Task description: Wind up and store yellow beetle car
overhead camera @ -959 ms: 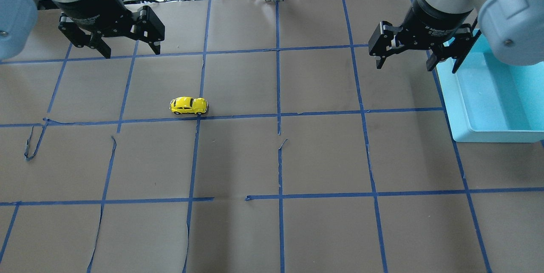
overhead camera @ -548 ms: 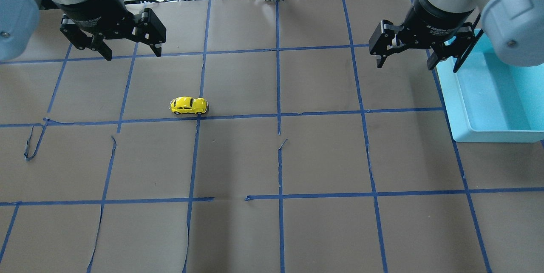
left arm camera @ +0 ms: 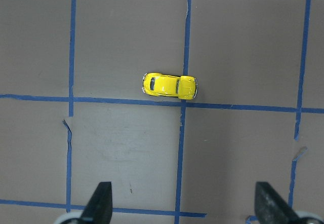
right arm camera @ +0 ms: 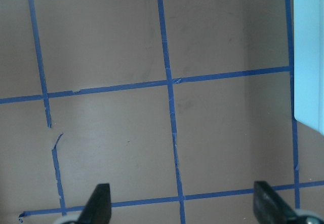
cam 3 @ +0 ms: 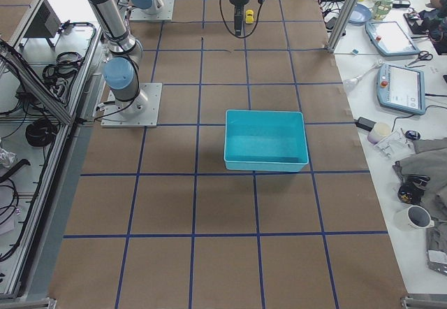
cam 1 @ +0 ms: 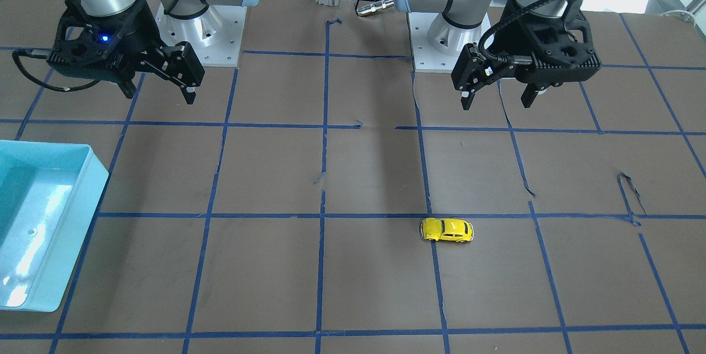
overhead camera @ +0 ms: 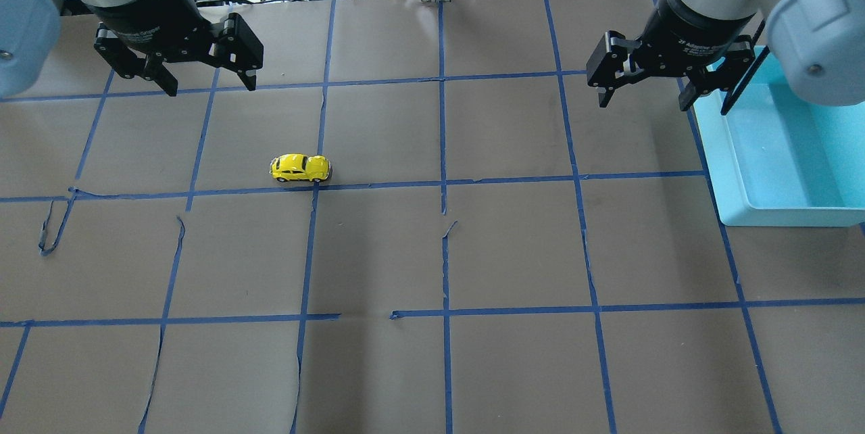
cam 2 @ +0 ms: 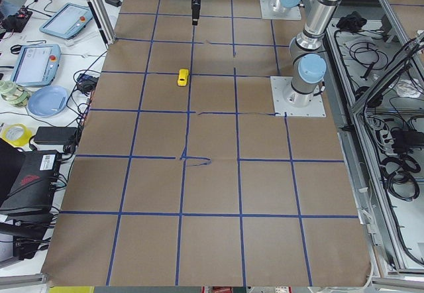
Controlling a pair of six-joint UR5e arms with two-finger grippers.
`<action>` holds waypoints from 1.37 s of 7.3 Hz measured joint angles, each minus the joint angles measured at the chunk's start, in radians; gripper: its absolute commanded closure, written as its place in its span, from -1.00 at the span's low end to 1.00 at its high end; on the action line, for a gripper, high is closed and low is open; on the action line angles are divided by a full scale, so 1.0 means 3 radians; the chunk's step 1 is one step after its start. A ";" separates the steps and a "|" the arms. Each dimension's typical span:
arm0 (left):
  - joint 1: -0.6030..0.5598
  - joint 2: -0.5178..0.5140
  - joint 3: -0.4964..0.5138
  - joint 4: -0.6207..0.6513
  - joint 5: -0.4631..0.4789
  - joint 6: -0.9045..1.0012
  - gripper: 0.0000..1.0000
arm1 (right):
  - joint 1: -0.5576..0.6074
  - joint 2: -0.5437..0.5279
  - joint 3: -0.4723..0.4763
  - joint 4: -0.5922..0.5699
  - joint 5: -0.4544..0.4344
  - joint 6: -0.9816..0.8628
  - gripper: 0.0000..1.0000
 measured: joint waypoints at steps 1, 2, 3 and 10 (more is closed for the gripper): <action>0.0005 -0.0009 -0.0001 -0.0005 0.0001 0.0017 -1.00 | 0.0000 0.0001 0.0001 0.0000 -0.0001 0.0000 -1.00; 0.0010 -0.0020 -0.0004 -0.0007 0.0000 0.0043 -1.00 | 0.0000 0.0003 0.0002 0.0001 -0.0004 0.0000 -1.00; 0.0013 -0.0025 -0.0004 -0.0008 0.0001 0.0077 -1.00 | 0.0000 0.0004 0.0002 0.0002 -0.0005 0.0000 -1.00; 0.0036 -0.0038 -0.0224 -0.0153 -0.0066 0.1991 -1.00 | 0.0002 0.0002 -0.0001 -0.0005 0.0001 -0.0005 -1.00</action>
